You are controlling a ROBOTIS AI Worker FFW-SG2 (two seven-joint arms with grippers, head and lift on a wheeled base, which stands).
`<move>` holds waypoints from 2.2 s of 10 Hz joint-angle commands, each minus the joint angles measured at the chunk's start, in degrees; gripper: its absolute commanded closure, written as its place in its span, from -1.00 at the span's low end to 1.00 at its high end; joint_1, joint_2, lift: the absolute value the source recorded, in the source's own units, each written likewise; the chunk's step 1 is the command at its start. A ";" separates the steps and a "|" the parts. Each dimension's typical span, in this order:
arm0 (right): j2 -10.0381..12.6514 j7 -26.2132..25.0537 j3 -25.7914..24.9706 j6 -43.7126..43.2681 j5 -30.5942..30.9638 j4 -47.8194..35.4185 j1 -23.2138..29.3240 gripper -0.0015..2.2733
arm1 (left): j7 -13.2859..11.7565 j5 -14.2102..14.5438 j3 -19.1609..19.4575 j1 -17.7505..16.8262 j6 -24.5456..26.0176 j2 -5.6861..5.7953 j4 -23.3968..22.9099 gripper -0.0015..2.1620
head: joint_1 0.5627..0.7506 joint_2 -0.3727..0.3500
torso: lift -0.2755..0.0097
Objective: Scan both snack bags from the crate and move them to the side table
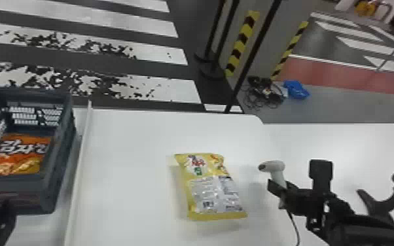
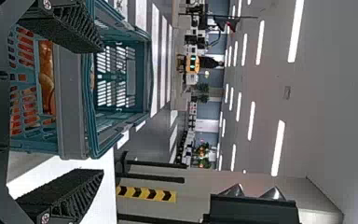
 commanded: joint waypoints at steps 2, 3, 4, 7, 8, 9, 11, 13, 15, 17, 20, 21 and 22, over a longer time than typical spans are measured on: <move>3.56 -2.06 -0.63 4.89 0.25 -10.12 5.36 0.98 | -0.01 0.00 -0.04 -0.05 -0.01 -0.09 0.00 -0.92 | 0.41 -0.94 | 0.24; 4.70 -3.11 -0.63 6.65 0.34 -14.42 8.00 0.98 | -0.01 0.00 -0.04 -0.05 -0.01 -0.09 0.00 -0.92 | 0.41 -0.91 | 0.24; 5.84 -3.55 -0.72 8.93 0.34 -18.99 10.37 0.98 | -0.01 -0.09 -0.04 -0.05 -0.01 -0.17 0.09 -0.92 | 0.41 -0.90 | 0.24; 8.13 -5.66 0.42 15.09 0.43 -29.37 15.38 0.98 | 0.07 -0.09 -0.30 -0.40 -0.01 -0.70 0.61 -0.92 | 0.41 -0.82 | 0.24; 8.39 -6.28 1.83 20.36 0.43 -32.53 15.74 0.98 | 0.07 -0.09 -0.30 -0.49 -0.01 -1.05 0.70 -0.92 | 0.41 -0.78 | 0.24; 9.01 -6.45 3.41 22.12 0.43 -34.99 16.53 0.98 | 0.07 -0.09 -0.30 -0.49 -0.01 -1.23 0.70 -0.92 | 0.41 -0.75 | 0.24; 10.06 -8.65 7.89 26.34 4.21 -39.30 17.05 0.98 | -0.01 -0.27 -0.39 -0.40 -0.01 -1.84 0.70 -0.92 | 0.41 -0.62 | 0.24; 10.94 -10.50 10.53 31.96 6.76 -44.92 18.46 0.98 | -0.01 -0.35 -0.74 -0.40 -0.19 -1.93 0.70 -0.92 | 0.41 -0.52 | 0.24; 11.55 -11.11 13.61 36.36 8.78 -48.70 19.60 0.98 | -0.01 -0.35 -0.92 -0.23 -0.71 -2.02 0.79 -0.92 | 0.41 -0.48 | 0.24; 12.26 -11.20 18.00 36.88 10.98 -49.58 19.87 0.98 | -0.10 -0.35 -1.09 0.04 -1.24 -2.02 0.70 -0.92 | 0.41 -0.39 | 0.24; 11.91 -13.92 26.44 36.36 16.60 -49.58 19.60 0.98 | -0.19 -0.35 -1.09 0.57 -2.65 -1.58 0.61 -0.92 | 0.41 -0.23 | 0.24; 11.91 -14.10 27.84 36.18 17.30 -49.58 19.34 0.98 | -0.19 -0.35 -1.09 0.65 -2.65 -1.49 0.61 -0.92 | 0.41 -0.17 | 0.24; 11.91 -14.19 28.64 36.18 17.48 -49.49 18.81 0.98 | -0.19 -0.35 -1.09 0.65 -2.65 -1.40 0.61 -0.92 | 0.41 -0.11 | 0.24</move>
